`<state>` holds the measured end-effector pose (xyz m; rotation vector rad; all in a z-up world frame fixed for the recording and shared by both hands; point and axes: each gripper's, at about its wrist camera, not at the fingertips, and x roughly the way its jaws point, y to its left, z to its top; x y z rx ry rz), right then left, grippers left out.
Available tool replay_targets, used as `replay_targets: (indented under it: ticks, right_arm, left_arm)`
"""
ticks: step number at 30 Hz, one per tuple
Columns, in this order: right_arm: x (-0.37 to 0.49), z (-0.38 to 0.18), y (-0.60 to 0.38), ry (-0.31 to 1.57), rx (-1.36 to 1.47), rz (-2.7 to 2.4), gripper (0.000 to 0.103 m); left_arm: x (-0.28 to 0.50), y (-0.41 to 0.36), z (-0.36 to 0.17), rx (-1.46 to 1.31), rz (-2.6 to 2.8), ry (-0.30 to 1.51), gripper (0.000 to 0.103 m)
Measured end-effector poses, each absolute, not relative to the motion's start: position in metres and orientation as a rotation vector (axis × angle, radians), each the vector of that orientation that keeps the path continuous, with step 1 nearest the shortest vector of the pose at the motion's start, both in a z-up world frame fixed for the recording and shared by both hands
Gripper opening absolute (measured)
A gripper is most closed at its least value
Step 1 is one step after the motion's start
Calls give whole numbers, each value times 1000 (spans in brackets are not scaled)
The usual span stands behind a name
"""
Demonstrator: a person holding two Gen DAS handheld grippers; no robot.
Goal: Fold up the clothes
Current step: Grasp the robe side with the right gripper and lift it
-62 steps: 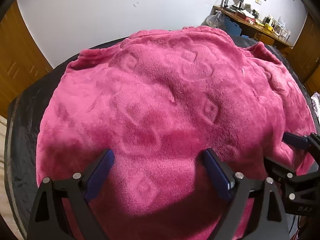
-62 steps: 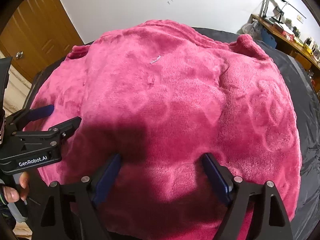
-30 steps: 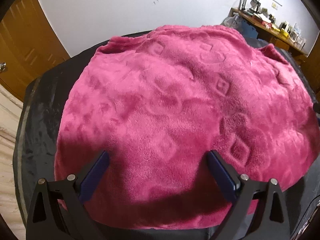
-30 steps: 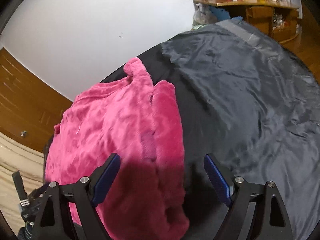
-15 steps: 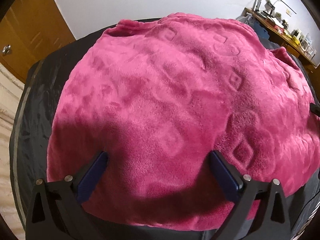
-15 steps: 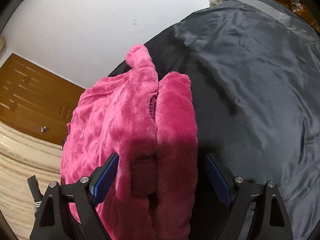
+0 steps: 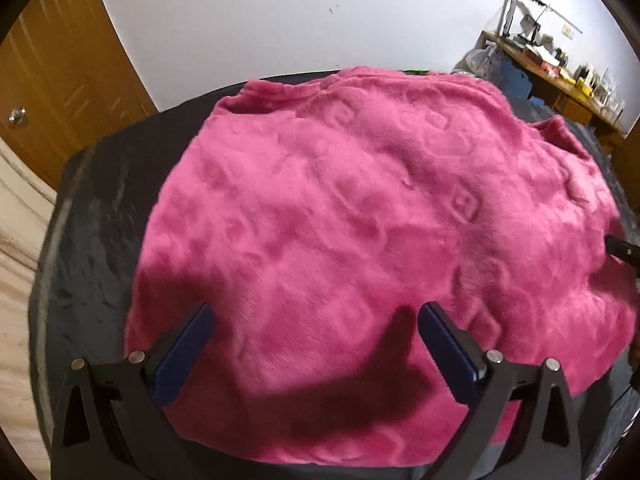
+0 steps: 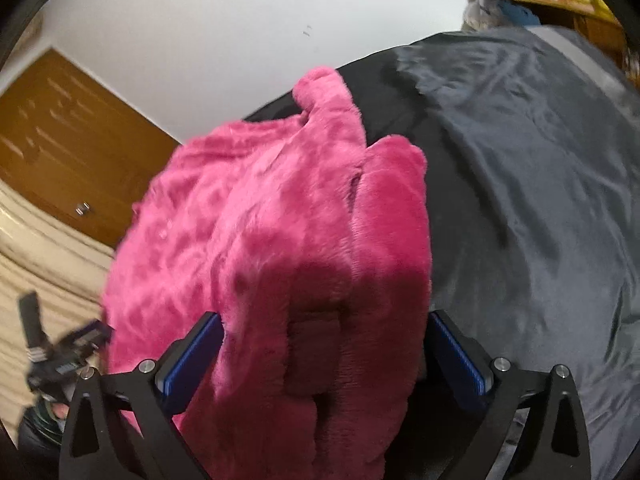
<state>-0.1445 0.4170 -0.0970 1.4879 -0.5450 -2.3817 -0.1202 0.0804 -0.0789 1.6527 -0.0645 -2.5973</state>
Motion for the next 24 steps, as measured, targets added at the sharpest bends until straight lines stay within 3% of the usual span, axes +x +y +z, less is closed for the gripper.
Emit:
replay_targets:
  ticks: [2,5,6,13,24]
  right_arm:
    - [-147,-98,414,-522,1503,-2396,101]
    - [-151,-101,418,-581,1496,-2369,89]
    - [-151,-101,416,-591,1496,-2354,80]
    - [-153,-102,406,-625,1484,-2306,56]
    - [-146,-87,417,-813,1395,-2238,38]
  left_arm:
    - [-123,75,-85,1661,-2583,-36,102]
    - [-125,72,-91,1669,-2577,-11,102]
    - [-125,72,-93,1671,-2579,-7,102]
    - [-126,70,-105,1688,-2590,33,103]
    - [-124,73,-106,1685,-2592,-18,103]
